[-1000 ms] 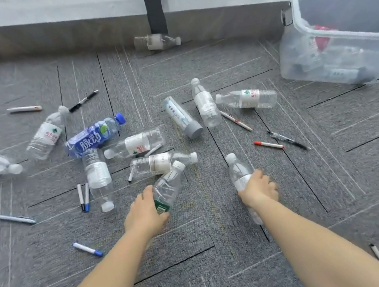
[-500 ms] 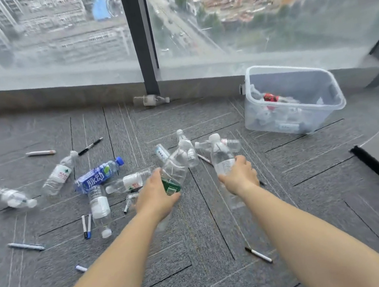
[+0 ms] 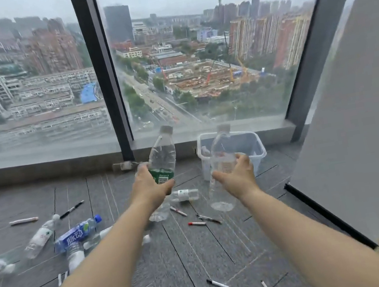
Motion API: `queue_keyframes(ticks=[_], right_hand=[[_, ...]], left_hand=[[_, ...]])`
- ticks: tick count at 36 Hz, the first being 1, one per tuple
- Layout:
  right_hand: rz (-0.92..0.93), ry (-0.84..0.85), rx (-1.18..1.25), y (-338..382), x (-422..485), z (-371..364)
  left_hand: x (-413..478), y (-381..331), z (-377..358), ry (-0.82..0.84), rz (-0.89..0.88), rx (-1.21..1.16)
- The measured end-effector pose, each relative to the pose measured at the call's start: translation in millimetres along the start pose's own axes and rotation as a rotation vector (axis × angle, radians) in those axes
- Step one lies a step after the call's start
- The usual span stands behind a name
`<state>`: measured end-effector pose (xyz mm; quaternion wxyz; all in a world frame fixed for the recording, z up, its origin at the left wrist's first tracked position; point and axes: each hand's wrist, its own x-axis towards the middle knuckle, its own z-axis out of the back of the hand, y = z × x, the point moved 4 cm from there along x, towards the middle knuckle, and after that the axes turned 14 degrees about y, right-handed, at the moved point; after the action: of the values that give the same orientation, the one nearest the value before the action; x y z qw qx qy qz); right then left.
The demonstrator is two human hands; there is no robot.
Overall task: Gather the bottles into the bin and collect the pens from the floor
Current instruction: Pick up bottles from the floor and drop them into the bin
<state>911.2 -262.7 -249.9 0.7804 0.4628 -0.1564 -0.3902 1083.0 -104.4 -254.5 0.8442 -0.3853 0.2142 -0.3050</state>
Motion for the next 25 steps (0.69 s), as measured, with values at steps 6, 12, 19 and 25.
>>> queue_keyframes(ticks=[6, 12, 19, 25], right_hand=[[-0.003, -0.105, 0.016, -1, -20, 71], [0.049, -0.23, 0.077, 3, -13, 125], [0.181, -0.384, 0.279, 9, 8, 171], [0.287, -0.443, 0.351, 0, 36, 201]], left_hand=[[-13, -66, -16, 0.027, -0.113, 0.012], [7, -120, -26, 0.039, -0.165, 0.025], [46, -179, -35, 0.013, -0.261, 0.13], [106, -243, -49, -0.055, -0.403, 0.053]])
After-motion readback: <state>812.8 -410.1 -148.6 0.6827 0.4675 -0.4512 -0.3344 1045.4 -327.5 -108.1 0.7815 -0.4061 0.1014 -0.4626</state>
